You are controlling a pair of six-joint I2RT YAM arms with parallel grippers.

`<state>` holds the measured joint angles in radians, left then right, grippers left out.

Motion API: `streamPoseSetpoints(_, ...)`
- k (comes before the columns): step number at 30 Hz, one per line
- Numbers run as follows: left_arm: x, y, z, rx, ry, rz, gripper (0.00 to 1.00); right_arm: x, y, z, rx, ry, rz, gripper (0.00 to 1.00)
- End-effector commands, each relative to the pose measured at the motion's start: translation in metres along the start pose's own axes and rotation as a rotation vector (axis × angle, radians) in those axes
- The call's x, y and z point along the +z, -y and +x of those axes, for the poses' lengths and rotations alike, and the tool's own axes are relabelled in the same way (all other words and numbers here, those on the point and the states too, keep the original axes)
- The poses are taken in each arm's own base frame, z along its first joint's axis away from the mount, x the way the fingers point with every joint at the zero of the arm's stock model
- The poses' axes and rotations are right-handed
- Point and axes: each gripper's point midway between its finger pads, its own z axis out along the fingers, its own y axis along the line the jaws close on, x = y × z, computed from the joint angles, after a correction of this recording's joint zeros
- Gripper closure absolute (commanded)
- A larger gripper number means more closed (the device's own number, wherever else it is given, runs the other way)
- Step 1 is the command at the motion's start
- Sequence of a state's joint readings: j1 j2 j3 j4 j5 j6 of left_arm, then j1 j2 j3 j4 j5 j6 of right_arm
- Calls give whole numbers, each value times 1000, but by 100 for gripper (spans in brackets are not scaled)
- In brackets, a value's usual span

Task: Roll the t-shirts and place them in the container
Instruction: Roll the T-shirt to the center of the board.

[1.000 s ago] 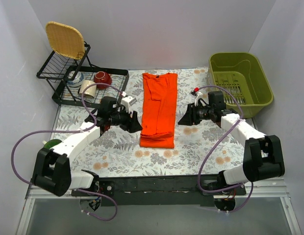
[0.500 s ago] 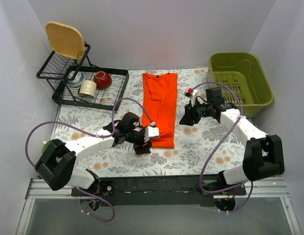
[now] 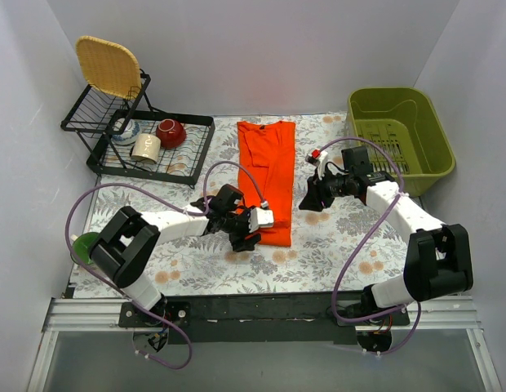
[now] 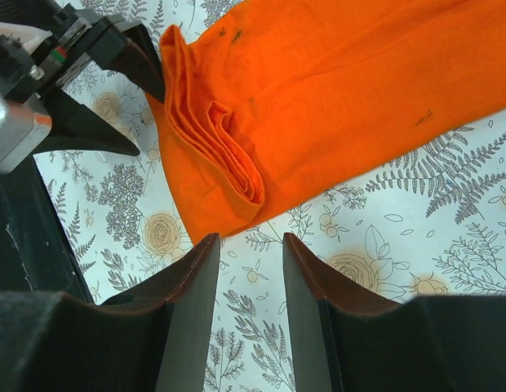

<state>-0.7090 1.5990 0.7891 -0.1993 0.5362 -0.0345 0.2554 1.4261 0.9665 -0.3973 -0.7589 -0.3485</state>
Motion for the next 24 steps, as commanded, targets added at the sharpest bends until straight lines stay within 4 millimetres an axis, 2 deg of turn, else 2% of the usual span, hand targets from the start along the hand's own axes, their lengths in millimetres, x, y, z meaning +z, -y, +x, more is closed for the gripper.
streamPoseSetpoints(1, 2, -23, -12, 11, 13, -40, 40, 3, 3, 0, -6, -5, -16, 55)
streamPoseSetpoints(8, -5, -19, -14, 56, -7, 4, 42, 9, 10, 0, 10, -19, -21, 55)
streamPoseSetpoints(12, -7, -15, -2, 105, -48, 15, 45, 10, 10, 1, 18, -25, -23, 55)
streamPoseSetpoints(13, -6, -17, 2, 111, -61, 11, 47, 7, -10, 11, -38, -42, -136, 53)
streamPoseSetpoints(16, -4, -20, 12, 122, -91, -5, 58, 5, -13, 12, -101, -40, -113, 48)
streamPoseSetpoints(18, 0, -21, 18, 110, -114, -7, 73, 6, -15, 19, -152, -48, -99, 48)
streamPoseSetpoints(20, 2, -21, 21, 85, -125, -2, 88, 1, -16, 17, -209, -36, -62, 48)
streamPoseSetpoints(24, 1, -10, 13, 51, -96, 54, 100, 1, -33, 27, -334, -48, -62, 48)
